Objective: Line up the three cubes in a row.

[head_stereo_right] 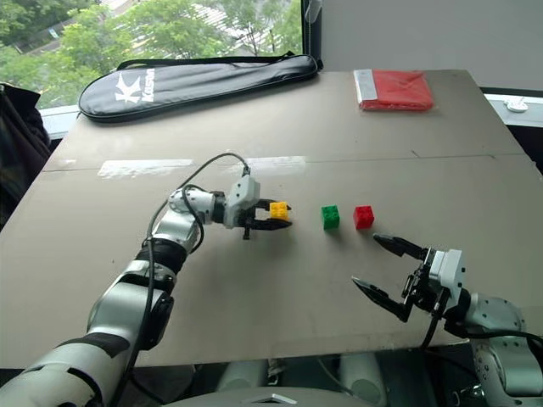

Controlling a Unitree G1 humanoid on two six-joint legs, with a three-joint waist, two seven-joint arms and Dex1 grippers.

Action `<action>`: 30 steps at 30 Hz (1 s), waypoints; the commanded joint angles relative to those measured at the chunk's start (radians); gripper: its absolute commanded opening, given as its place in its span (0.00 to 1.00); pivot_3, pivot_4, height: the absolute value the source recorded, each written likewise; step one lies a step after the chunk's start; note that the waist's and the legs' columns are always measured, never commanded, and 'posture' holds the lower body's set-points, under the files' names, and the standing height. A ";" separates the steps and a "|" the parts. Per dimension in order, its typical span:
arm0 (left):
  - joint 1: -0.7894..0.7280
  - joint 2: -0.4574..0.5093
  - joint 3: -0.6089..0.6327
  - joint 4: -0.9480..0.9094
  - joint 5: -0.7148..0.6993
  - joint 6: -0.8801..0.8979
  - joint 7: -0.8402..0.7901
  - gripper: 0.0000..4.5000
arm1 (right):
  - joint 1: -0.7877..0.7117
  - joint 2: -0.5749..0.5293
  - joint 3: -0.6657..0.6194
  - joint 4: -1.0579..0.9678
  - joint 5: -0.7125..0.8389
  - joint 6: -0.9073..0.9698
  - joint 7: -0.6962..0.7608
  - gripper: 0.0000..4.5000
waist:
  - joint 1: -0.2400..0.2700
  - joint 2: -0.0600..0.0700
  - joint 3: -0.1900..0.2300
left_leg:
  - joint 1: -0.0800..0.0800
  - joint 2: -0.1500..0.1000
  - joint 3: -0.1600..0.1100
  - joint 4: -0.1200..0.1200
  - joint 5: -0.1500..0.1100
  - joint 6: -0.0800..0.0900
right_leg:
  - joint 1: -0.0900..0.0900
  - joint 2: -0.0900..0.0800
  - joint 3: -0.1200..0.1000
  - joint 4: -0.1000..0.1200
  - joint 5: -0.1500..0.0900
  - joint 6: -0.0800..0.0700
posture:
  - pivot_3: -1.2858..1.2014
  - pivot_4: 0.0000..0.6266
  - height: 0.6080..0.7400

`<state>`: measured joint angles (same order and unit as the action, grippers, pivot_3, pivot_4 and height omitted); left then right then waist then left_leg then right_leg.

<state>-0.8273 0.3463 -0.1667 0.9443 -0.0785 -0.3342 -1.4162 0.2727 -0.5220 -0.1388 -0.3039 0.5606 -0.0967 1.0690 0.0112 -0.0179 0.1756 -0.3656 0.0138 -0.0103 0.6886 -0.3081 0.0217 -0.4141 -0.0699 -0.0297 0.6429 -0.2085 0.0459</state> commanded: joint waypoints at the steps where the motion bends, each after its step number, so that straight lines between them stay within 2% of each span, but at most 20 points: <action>1: -0.040 -0.021 -0.006 0.067 0.024 -0.056 0.002 0.30 | 0.018 0.008 -0.027 -0.029 0.003 -0.036 -0.008 1.00 | 0.000 0.000 0.000 | 0.000 0.000 0.000 0.000 0.000 0.000 | 0.000 0.000 0.000 0.000 0.000 0.000 | 0.52 0.24 0.75; 6: -0.075 -0.055 -0.017 0.142 0.060 -0.069 -0.001 0.30 | 0.042 0.018 -0.024 -0.034 -0.006 -0.061 -0.020 1.00 | 0.003 0.000 0.000 | 0.000 0.000 0.000 0.000 0.000 0.000 | 0.000 0.000 0.000 0.000 0.000 0.000 | 0.52 0.24 0.75; 12: -0.075 -0.047 -0.016 0.180 0.084 -0.064 -0.020 0.30 | 0.054 0.018 -0.022 -0.024 -0.010 -0.082 -0.022 1.00 | 0.002 0.000 0.000 | 0.000 0.000 0.000 0.000 0.000 0.000 | 0.000 0.000 0.000 0.000 0.000 0.000 | 0.52 0.24 0.75; 14: -0.074 -0.046 -0.013 0.183 0.082 -0.058 -0.027 0.53 | 0.052 0.016 -0.019 -0.017 -0.011 -0.087 -0.020 1.00 | 0.002 0.000 0.000 | 0.000 0.000 0.000 0.000 0.000 0.000 | 0.000 0.000 0.000 0.000 0.000 0.000 | 0.52 0.24 0.75; 15: -0.073 -0.047 -0.010 0.182 0.078 -0.052 -0.035 0.58 | 0.048 0.016 -0.017 -0.014 -0.011 -0.089 -0.019 1.00 | 0.002 0.000 0.000 | 0.000 0.000 0.000 0.000 0.000 0.000 | 0.000 0.000 0.000 0.000 0.000 0.000 | 0.52 0.24 0.75; 19: -0.071 -0.049 0.000 0.179 0.075 -0.060 -0.027 0.98 | 0.036 0.013 -0.014 0.001 -0.011 -0.091 -0.010 1.00 | 0.003 0.000 0.000 | 0.001 0.000 0.000 0.000 0.000 0.000 | 0.001 0.000 0.000 0.000 0.000 0.000 | 0.52 0.24 0.75; 25: -0.076 -0.004 0.068 0.163 0.012 -0.014 -0.042 0.98 | 0.036 0.011 -0.018 0.020 -0.013 -0.098 0.009 1.00 | -0.003 -0.001 0.000 | 0.001 0.000 0.000 0.001 0.000 0.000 | 0.000 0.000 0.000 0.001 0.000 0.001 | 0.52 0.24 0.75; 30: 0.070 0.168 0.112 -0.041 -0.040 0.066 -0.117 0.98 | 0.034 -0.002 -0.028 0.054 -0.006 -0.104 0.037 1.00 | -0.024 0.000 0.000 | 0.001 0.002 0.000 0.000 0.000 0.000 | 0.000 0.001 0.000 0.001 0.000 0.000 | 0.52 0.24 0.75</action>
<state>-0.8001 0.4695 -0.0779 0.9869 -0.0916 -0.3035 -1.5080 0.3082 -0.5147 -0.1412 -0.2499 0.5383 -0.1798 1.0901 -0.0132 -0.0180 0.1759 -0.3648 0.0167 -0.0101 0.6878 -0.3081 0.0219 -0.4150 -0.0686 -0.0295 0.6435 -0.2085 0.0458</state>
